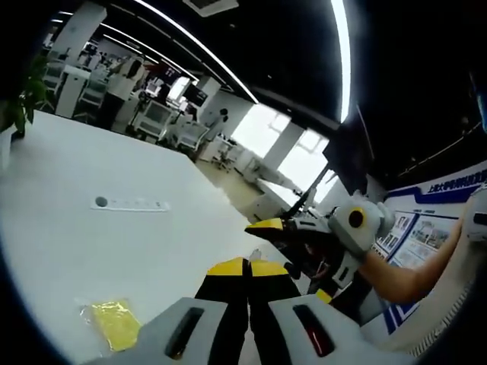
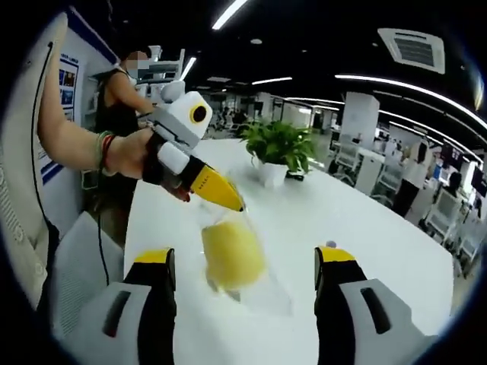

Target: Compare the silicone blocks by pressing each to a similar depth, holding the contact briefly, and releasing to observe deformation and rebound differences across the visible hardness samples.

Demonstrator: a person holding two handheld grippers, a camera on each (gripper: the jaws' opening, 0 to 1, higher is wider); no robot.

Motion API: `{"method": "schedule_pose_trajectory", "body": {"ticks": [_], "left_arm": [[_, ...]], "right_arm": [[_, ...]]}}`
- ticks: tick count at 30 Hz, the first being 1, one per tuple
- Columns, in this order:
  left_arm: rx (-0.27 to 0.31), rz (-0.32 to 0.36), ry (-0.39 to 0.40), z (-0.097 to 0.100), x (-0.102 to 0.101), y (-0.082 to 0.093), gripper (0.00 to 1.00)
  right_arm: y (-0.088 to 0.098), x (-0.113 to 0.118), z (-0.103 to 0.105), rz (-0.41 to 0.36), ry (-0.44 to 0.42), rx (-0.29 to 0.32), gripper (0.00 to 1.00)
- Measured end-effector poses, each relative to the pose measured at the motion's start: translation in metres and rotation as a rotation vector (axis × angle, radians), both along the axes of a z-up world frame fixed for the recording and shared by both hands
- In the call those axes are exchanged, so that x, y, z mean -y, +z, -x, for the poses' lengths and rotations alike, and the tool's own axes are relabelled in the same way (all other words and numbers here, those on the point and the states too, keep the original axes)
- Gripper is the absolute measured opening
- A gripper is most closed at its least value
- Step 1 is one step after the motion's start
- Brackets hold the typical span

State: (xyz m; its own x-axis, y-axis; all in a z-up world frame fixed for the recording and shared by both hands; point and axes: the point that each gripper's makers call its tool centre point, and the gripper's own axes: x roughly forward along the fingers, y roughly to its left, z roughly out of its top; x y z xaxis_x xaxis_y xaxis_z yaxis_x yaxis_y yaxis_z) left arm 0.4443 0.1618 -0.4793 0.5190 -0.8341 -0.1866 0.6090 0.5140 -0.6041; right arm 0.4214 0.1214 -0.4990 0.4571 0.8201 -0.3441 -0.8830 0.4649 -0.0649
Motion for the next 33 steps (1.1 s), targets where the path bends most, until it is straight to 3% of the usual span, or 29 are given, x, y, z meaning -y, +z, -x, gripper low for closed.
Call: {"method": "schedule_pose_trajectory", "body": {"ticks": [4,6,8,17,21,33], "left_arm": [[-0.009,-0.004,-0.008,0.002,0.002,-0.005,0.0],[-0.014,0.002,-0.006,0.003,0.003,-0.008,0.0],[-0.022,0.003,-0.007,0.003,0.005,-0.012,0.0],[-0.031,-0.011,-0.019,0.006,0.021,-0.028,0.0],[-0.049,-0.007,-0.037,0.008,0.034,-0.037,0.0],[-0.101,-0.001,-0.093,0.007,0.073,-0.064,0.0]], "right_arm": [[-0.006,0.025,0.01,-0.024,-0.117,0.01,0.72],[-0.013,0.035,0.023,-0.068,-0.17,-0.051,0.75],[-0.02,0.045,0.035,-0.087,-0.221,-0.068,0.75],[-0.071,0.082,0.089,-0.034,-0.343,-0.185,0.76],[-0.081,0.096,0.109,-0.064,-0.389,-0.252,0.8],[-0.092,0.131,0.134,-0.042,-0.478,-0.29,0.81]]}}
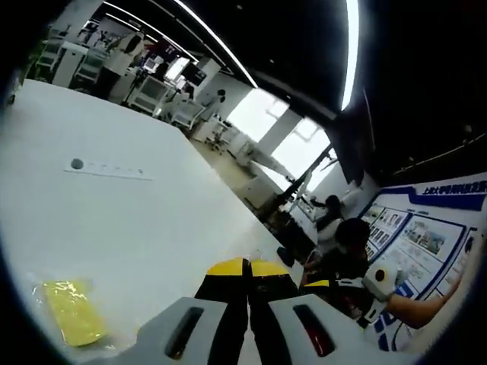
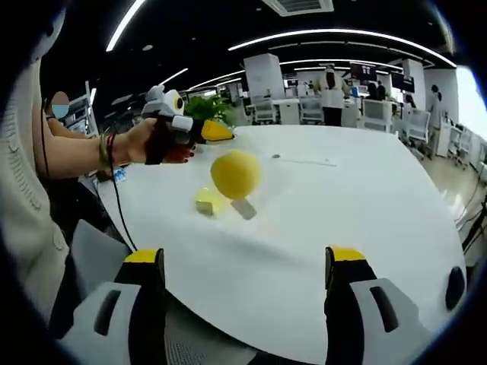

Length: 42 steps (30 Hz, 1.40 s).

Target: Compare the silicone blocks by pressing each to a similar depth, holding the contact briefly, and releasing to observe deformation and rebound differences across the visible hardness samples.

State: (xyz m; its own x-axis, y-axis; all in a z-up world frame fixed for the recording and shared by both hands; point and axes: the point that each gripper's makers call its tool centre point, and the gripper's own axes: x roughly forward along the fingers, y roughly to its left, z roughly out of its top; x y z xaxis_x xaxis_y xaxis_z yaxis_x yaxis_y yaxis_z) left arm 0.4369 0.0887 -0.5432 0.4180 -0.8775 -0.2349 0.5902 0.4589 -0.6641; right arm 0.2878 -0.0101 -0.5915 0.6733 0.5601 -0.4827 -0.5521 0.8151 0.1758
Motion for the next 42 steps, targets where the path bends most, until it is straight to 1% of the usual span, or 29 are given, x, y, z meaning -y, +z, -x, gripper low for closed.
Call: {"method": "schedule_pose_trajectory", "body": {"ticks": [2,4,5,7,8,9,10,12,14,15,16,17,19,21,22,24,25,26,27,28,30,32,33,34,35,37,38,41,42], "left_arm": [[-0.011,-0.002,-0.01,0.001,0.005,-0.005,0.0],[-0.008,-0.009,-0.008,0.0,0.008,-0.011,0.0],[-0.032,-0.002,-0.005,0.0,0.009,-0.016,0.0],[-0.038,0.005,0.012,-0.002,0.01,-0.022,0.0],[-0.047,0.011,0.022,-0.004,0.01,-0.025,0.0],[-0.073,0.026,0.05,-0.007,0.009,-0.029,0.0],[-0.078,0.028,0.055,-0.008,0.009,-0.031,0.0],[-0.107,0.043,0.083,-0.013,0.006,-0.039,0.0],[-0.118,0.048,0.106,-0.018,0.002,-0.045,0.0],[-0.138,0.058,0.121,-0.021,0.0,-0.05,0.0],[-0.139,0.062,0.138,-0.024,-0.002,-0.052,0.0],[-0.166,0.082,0.161,-0.027,-0.005,-0.056,0.0],[-0.174,0.083,0.186,-0.032,-0.009,-0.062,0.0],[-0.194,0.111,0.226,-0.038,-0.013,-0.066,0.0],[-0.203,0.11,0.262,-0.043,-0.018,-0.07,0.0],[-0.21,0.109,0.285,-0.048,-0.021,-0.078,0.0],[-0.232,0.114,0.311,-0.05,-0.022,-0.08,0.0],[-0.255,0.111,0.341,-0.054,-0.024,-0.087,0.0],[-0.248,0.109,0.337,-0.054,-0.024,-0.089,0.0],[-0.261,0.095,0.374,-0.059,-0.027,-0.097,0.0],[-0.277,0.098,0.383,-0.061,-0.025,-0.105,0.0],[-0.298,0.065,0.411,-0.064,-0.027,-0.117,0.0],[-0.302,0.068,0.405,-0.065,-0.026,-0.12,0.0],[-0.311,0.057,0.409,-0.065,-0.025,-0.124,0.0],[-0.319,0.025,0.421,-0.066,-0.026,-0.133,0.0],[-0.33,0.01,0.422,-0.068,-0.025,-0.142,0.0],[-0.338,-0.019,0.432,-0.068,-0.027,-0.148,0.0],[-0.35,-0.04,0.444,-0.071,-0.03,-0.159,0.0],[-0.351,-0.041,0.447,-0.072,-0.03,-0.16,0.0]], "right_arm": [[0.0,0.001,0.001,0.005,-0.006,0.007,0.81],[0.001,0.002,0.0,0.001,-0.017,0.015,0.8],[0.001,0.001,0.0,-0.001,-0.017,0.021,0.79],[0.001,-0.001,0.0,-0.007,-0.022,0.021,0.79],[-0.001,-0.003,0.001,-0.014,-0.019,0.011,0.79],[-0.003,-0.004,0.002,-0.019,-0.017,0.005,0.79],[-0.004,-0.006,0.002,-0.023,-0.016,-0.001,0.79],[-0.007,-0.008,0.003,-0.025,-0.012,-0.011,0.79],[-0.008,-0.009,0.004,-0.026,-0.011,-0.018,0.79],[-0.01,-0.009,0.004,-0.024,-0.008,-0.025,0.78],[-0.011,-0.009,0.004,-0.021,-0.006,-0.028,0.78],[-0.012,-0.008,0.004,-0.019,-0.005,-0.031,0.78],[-0.013,-0.005,0.002,-0.021,-0.008,-0.037,0.78],[-0.014,-0.003,0.001,-0.014,-0.008,-0.042,0.77],[-0.014,-0.003,0.001,-0.013,-0.007,-0.042,0.77],[-0.015,-0.002,0.001,-0.011,-0.005,-0.047,0.77],[-0.016,-0.002,0.001,-0.011,-0.004,-0.05,0.76],[-0.016,-0.002,0.001,-0.012,-0.004,-0.052,0.76],[-0.017,-0.002,0.001,-0.012,-0.004,-0.053,0.76],[-0.018,-0.002,0.001,-0.013,-0.003,-0.058,0.76],[-0.021,-0.002,0.001,-0.012,0.0,-0.068,0.76],[-0.023,-0.002,0.001,-0.01,0.001,-0.073,0.75],[-0.023,-0.002,0.001,-0.011,0.001,-0.074,0.75],[-0.023,-0.002,0.001,-0.014,0.001,-0.075,0.75],[-0.025,-0.001,0.001,-0.014,0.002,-0.079,0.74],[-0.029,0.0,0.001,-0.004,0.002,-0.085,0.74],[-0.029,0.001,0.001,-0.01,0.0,-0.088,0.73],[-0.033,0.001,0.0,-0.014,-0.006,-0.098,0.73],[-0.033,0.001,0.0,-0.015,-0.005,-0.098,0.73]]}}
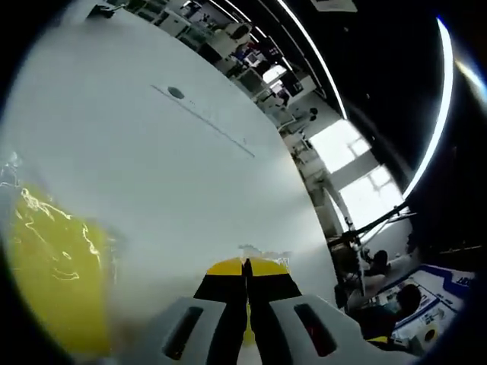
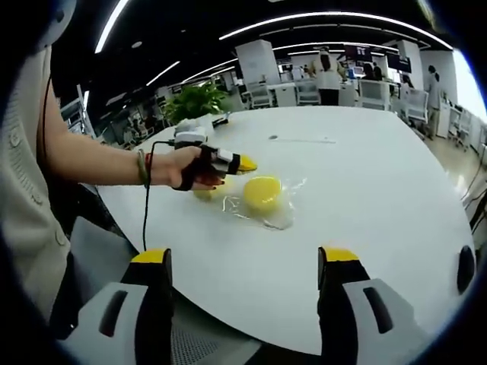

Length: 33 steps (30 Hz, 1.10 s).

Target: Compare the silicone blocks by pressing each to a similar depth, holding the contact briefly, and releasing to observe deformation and rebound differences across the visible hardness samples.

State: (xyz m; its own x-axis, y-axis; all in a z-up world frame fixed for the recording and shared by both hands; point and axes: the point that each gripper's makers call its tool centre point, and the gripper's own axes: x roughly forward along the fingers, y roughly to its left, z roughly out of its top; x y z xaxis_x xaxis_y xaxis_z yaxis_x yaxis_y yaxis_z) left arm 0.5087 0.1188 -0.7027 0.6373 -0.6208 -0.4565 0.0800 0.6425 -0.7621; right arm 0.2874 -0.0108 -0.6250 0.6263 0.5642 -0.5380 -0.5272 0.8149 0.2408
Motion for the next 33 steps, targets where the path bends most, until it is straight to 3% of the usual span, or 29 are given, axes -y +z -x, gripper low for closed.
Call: {"method": "schedule_pose_trajectory", "body": {"ticks": [9,13,15,18,24,33], "left_arm": [[-0.018,-0.022,-0.005,-0.007,-0.002,-0.013,0.0],[-0.072,-0.128,0.015,-0.007,-0.011,-0.031,0.0],[-0.064,-0.094,0.024,-0.01,-0.007,-0.029,0.0],[-0.055,-0.135,0.007,-0.013,-0.006,-0.031,0.0],[-0.04,-0.122,0.013,-0.013,-0.009,-0.031,0.03],[0.028,-0.279,-0.012,-0.016,-0.024,-0.027,0.14]], "right_arm": [[-0.001,0.002,-0.003,0.002,-0.001,0.007,0.69],[-0.001,0.002,-0.005,0.008,0.002,0.003,0.68],[-0.002,0.001,-0.005,0.003,0.004,-0.002,0.68],[-0.003,-0.002,-0.006,0.002,0.009,-0.004,0.68],[-0.002,-0.004,-0.007,-0.005,0.011,0.0,0.68],[-0.001,-0.007,-0.007,-0.006,0.021,0.0,0.68]]}}
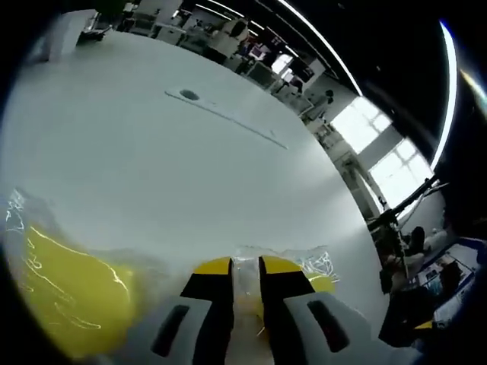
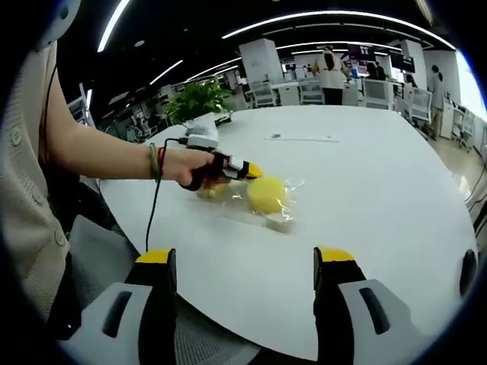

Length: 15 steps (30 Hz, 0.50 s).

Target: Compare the silicone blocks by pressing each to a similar depth, holding the contact briefly, and releasing to observe deformation and rebound differences across the visible hardness samples.

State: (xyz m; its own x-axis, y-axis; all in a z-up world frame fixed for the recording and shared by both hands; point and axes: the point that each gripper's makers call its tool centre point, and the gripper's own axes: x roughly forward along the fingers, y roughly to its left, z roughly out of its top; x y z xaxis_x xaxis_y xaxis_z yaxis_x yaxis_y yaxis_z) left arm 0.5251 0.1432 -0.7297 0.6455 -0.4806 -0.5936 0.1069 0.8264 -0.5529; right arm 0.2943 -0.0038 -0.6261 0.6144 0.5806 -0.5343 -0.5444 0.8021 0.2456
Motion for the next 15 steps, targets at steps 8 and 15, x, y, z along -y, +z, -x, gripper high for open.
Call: {"method": "schedule_pose_trajectory", "body": {"ticks": [8,15], "left_arm": [[0.012,-0.039,0.034,0.001,-0.018,0.011,0.22],[0.036,-0.043,0.08,0.005,-0.035,0.029,0.28]], "right_arm": [[0.001,-0.005,0.001,-0.004,0.014,0.006,0.68],[0.01,-0.006,0.001,-0.007,0.02,0.038,0.68]]}}
